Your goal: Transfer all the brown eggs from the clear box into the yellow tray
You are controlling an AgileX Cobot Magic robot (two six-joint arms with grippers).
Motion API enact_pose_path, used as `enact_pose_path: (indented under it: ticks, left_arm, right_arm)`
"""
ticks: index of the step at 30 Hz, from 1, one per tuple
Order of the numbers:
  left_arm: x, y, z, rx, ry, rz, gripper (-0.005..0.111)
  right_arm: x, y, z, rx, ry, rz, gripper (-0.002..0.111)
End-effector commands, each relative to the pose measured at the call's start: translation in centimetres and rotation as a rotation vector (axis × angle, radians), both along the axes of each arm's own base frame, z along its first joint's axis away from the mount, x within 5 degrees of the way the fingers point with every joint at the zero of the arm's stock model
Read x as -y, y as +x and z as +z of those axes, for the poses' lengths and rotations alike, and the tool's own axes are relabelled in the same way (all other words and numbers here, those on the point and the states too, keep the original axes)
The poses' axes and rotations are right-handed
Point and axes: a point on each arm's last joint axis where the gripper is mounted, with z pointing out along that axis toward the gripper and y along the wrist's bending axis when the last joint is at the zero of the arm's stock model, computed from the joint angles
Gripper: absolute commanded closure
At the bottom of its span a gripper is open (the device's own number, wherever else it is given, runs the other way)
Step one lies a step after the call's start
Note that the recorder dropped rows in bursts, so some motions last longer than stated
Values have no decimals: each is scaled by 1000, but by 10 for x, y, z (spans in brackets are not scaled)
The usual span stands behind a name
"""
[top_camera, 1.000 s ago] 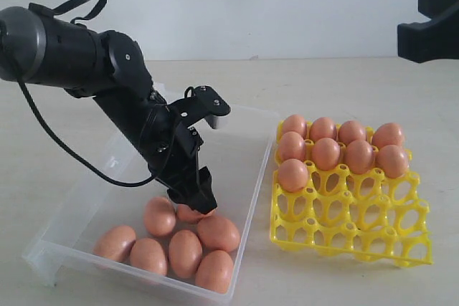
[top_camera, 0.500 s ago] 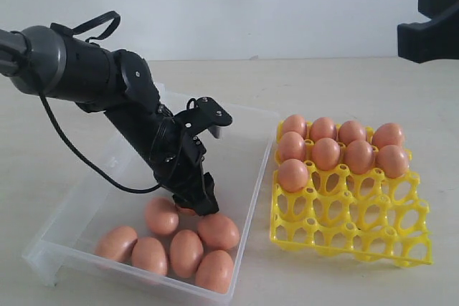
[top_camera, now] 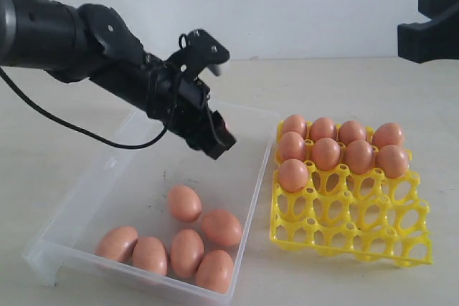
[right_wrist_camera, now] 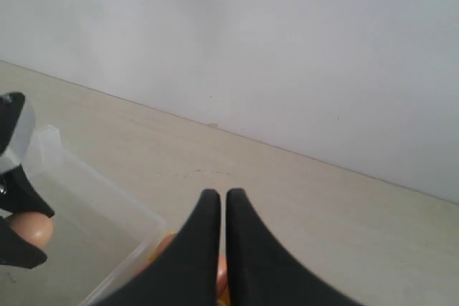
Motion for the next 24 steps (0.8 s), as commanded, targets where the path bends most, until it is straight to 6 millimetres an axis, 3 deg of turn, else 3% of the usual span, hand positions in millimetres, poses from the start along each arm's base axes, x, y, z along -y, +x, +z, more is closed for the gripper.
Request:
enact_pose_path:
  ticks: [1,4,6,9,17,24]
  left_arm:
    - [20,-7,31,145,-252,-170,103]
    - [36,-13,38,236,-496,-349,103]
    - [45,-13,35,193,-636,-387,103]
    - [55,-7,22,140,-704,-456,103]
    - [78,5,-22,67,-690,-470,103]
    - [99,12,-41,62,-690,-499,103]
  right_arm:
    - [1,0,-2,-2,-12,-4,108]
    - [1,0,-2,-2,-12,-4,108]
    - [1,0,-2,-2,-12,-5,108]
    - [1,0,-2,-2,-12,-5,108]
    - [1,0,-2,-2,-10,-2,108]
    - [1,0,-2,-2,-10,-2,108]
